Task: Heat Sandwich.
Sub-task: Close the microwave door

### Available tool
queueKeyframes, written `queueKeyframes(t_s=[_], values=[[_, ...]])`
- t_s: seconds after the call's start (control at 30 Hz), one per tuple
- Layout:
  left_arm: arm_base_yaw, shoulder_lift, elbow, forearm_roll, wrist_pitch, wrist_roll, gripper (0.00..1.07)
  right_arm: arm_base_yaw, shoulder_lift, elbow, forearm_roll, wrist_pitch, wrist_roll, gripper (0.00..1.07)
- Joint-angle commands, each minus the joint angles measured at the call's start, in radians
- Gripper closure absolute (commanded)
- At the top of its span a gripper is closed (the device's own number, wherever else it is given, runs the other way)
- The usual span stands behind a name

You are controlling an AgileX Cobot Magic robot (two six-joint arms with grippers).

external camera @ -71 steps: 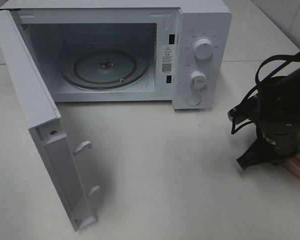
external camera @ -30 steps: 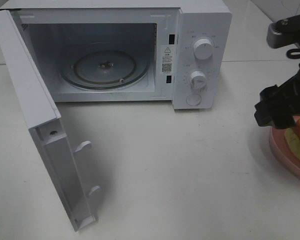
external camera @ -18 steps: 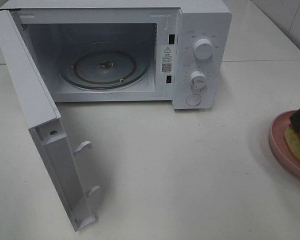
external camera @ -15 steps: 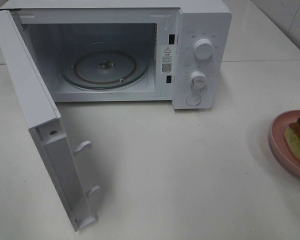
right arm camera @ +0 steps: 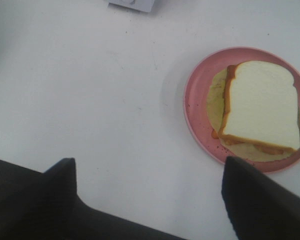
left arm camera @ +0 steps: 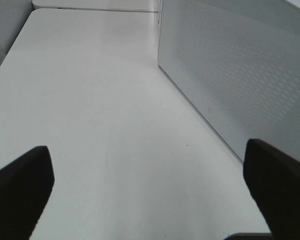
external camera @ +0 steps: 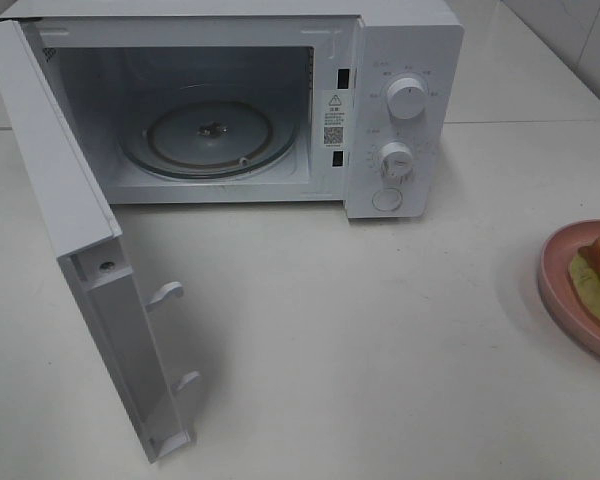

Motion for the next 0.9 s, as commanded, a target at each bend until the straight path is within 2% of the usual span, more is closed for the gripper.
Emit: queueKeyframes(t_s=[0.03,0.27,0.5,0.9], values=[[-0.001,-0.017,0.002,0.002,-0.011,-0.005,0.09,-0.005,-0.117,0.024,-0.001,0.016,-0.017,0.31],[-0.001,-0.017,0.002,0.002,-0.011,-0.005,0.09,-0.019,-0.244,0.089,0.008,0.016,-0.016,0.31],[-0.001,-0.017,0.002,0.002,-0.011,-0.005,0.09,-0.16,-0.384,0.171,0.032,-0.031,-0.076,0.31],[-0.001,-0.017,0.002,0.002,-0.011,-0.005,0.09,-0.262,-0.51,0.262,0.077,-0.108,-0.081,0.31]])
